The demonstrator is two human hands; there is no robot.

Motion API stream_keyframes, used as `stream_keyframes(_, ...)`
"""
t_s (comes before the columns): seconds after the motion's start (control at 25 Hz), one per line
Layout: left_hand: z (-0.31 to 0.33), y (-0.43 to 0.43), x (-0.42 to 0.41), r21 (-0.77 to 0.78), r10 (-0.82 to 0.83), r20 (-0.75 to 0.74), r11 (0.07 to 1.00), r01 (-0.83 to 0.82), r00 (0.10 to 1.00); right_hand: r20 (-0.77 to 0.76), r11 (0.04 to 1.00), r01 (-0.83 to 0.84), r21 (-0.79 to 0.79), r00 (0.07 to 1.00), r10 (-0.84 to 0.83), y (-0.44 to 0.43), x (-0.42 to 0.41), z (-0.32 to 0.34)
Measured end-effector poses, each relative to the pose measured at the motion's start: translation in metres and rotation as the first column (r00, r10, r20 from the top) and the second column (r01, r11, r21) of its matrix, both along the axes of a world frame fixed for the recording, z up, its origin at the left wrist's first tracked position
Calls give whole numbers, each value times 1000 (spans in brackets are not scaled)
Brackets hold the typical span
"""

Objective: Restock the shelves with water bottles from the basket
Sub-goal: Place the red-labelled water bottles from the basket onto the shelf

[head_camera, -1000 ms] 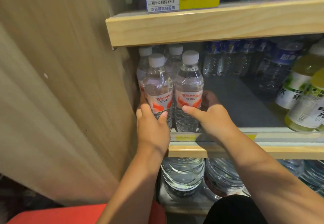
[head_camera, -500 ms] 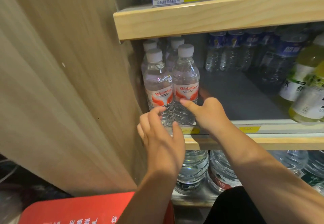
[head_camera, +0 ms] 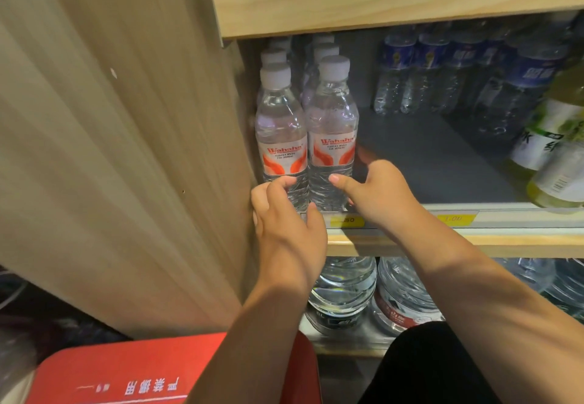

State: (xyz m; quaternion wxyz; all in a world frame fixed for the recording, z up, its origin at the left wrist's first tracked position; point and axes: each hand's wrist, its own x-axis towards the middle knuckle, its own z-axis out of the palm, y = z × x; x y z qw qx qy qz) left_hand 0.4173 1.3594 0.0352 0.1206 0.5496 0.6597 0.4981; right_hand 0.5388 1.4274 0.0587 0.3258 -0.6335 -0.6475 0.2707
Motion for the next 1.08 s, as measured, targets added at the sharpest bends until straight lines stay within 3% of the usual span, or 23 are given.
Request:
stream_keyframes(0.24,1,-3,7,-87,16,-15,996,-17,1000,21,1000,-12,-4,1000,12,-6,-13,6)
stream_keyframes(0.48,-3,-5,3,-97,-15,-10,995,14,1000,-89,979,-81,-185,994,66,-6,-8,13)
stream_keyframes(0.76,-3,-6,-2,-97,-43,-60,995,38,997,-132,971,-143,-189,984,120,-8,-4,17)
stream_keyframes(0.96,-1,-15,-6,-106,-102,-191,991,83,976,-91,978,-170,-119,983,159,-8,3,13)
stream_keyframes(1.08,1,-18,-13,-75,-172,-362,985,156,916,105,983,-174,-63,978,180,-20,23,9)
